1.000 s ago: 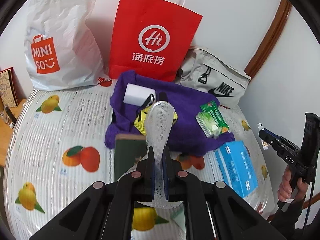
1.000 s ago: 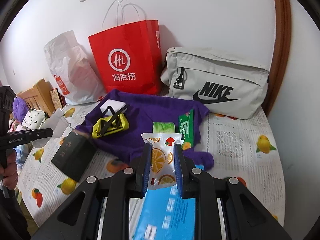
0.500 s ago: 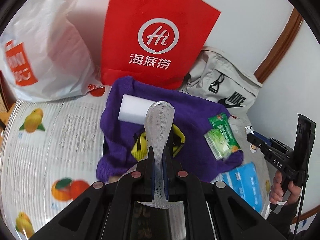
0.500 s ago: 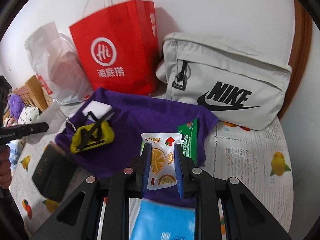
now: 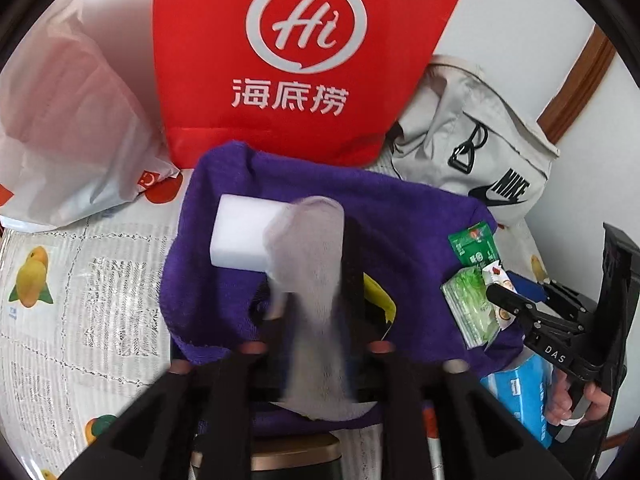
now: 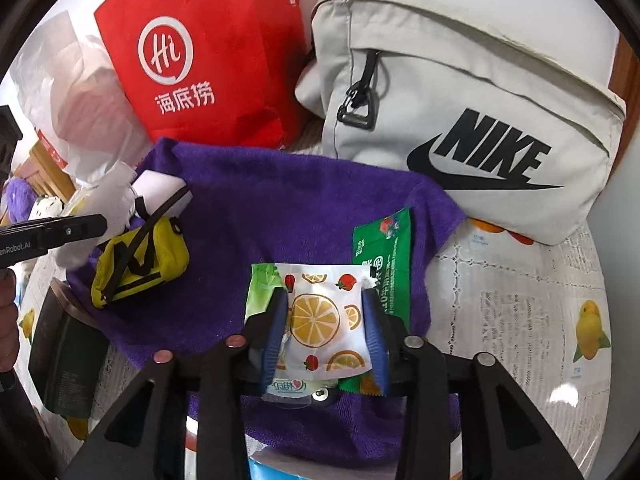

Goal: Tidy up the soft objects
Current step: 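Carry the packet with the right and the mesh pouch with the left onto the purple towel, release, then reach the right gripper to the white glove with mint cuff and grasp it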

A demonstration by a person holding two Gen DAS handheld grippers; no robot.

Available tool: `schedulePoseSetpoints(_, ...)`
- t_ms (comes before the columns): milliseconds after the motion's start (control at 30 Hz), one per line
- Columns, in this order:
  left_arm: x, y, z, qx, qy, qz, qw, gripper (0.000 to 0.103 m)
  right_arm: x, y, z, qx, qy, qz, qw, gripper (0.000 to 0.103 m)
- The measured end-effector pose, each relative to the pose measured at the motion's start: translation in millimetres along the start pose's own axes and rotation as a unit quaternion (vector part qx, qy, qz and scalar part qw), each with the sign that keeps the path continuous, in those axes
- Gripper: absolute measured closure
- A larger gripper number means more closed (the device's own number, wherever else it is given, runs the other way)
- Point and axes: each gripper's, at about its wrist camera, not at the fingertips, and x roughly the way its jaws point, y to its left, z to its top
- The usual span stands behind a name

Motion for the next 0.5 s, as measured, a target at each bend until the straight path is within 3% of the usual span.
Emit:
schedulePoseSetpoints(67, -1, -1, -1, 0.003, -0.004, 0.002, 1.0000, 0.062, -2, -1, 0, 0.003, -0.003, 0.004, 1.000, 0.058)
schedulePoseSetpoints(200, -7, -3, 1, 0.009, -0.006, 0.009, 0.9999, 0.033, -8, -1, 1, 0.006, -0.013, 0.013, 1.000, 0.038)
schedulePoseSetpoints(233, -9, -4, 2, 0.010, -0.007, 0.014, 0.9998, 0.030, -10, -1, 2, 0.005, -0.013, 0.012, 1.000, 0.034)
schedulePoseSetpoints(500, -41, -11, -6, 0.016, -0.023, 0.036, 0.9990, 0.028, -36, 9, -1, -0.001, -0.022, 0.001, 1.000, 0.031)
